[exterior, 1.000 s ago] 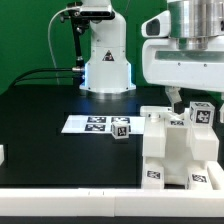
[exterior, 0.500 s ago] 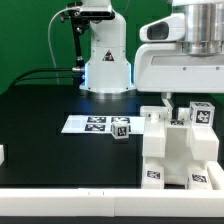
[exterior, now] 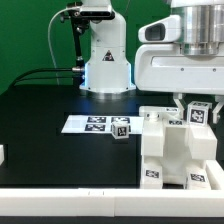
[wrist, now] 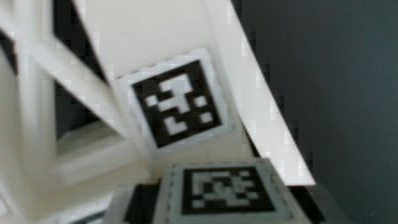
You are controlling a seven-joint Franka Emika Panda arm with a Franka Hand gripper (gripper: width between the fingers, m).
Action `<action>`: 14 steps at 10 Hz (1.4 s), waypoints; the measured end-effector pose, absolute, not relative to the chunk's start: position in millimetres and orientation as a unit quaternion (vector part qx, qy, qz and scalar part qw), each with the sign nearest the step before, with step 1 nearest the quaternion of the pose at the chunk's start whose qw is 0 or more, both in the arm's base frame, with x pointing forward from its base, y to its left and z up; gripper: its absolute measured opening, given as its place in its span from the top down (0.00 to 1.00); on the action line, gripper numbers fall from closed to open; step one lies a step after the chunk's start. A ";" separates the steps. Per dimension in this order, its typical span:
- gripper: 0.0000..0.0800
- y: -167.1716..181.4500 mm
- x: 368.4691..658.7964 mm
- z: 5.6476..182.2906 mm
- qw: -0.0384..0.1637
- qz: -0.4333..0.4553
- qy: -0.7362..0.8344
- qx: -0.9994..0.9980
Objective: Assemble chair
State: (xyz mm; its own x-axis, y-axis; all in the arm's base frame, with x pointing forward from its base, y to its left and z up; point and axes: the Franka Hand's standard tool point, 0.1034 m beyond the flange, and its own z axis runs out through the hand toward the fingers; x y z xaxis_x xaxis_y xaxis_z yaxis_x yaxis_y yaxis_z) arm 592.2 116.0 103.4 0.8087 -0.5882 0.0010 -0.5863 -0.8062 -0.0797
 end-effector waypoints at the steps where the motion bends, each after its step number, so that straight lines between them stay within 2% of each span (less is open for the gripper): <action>1: 0.67 117.0 593.4 103.3 0.038 -0.011 0.351 -0.935; 7: 0.67 120.6 595.2 102.0 0.048 -0.001 0.687 -0.725; 8: 0.67 122.2 596.0 102.8 0.055 0.001 0.731 -0.680; 9: 0.67 122.7 595.9 103.2 0.060 0.004 0.757 -0.651; 11: 0.67 122.8 595.3 102.1 0.059 0.004 0.753 -0.655; 12: 0.44 122.9 595.2 101.7 0.059 0.004 0.753 -0.655; 13: 0.28 122.8 595.1 101.6 0.058 0.003 0.749 -0.661; 14: 0.28 121.5 593.5 100.3 0.054 0.002 0.704 -0.708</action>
Offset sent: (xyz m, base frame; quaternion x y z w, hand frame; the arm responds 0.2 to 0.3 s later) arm -0.0003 -0.0161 0.0004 0.0048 0.0326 0.3193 0.9471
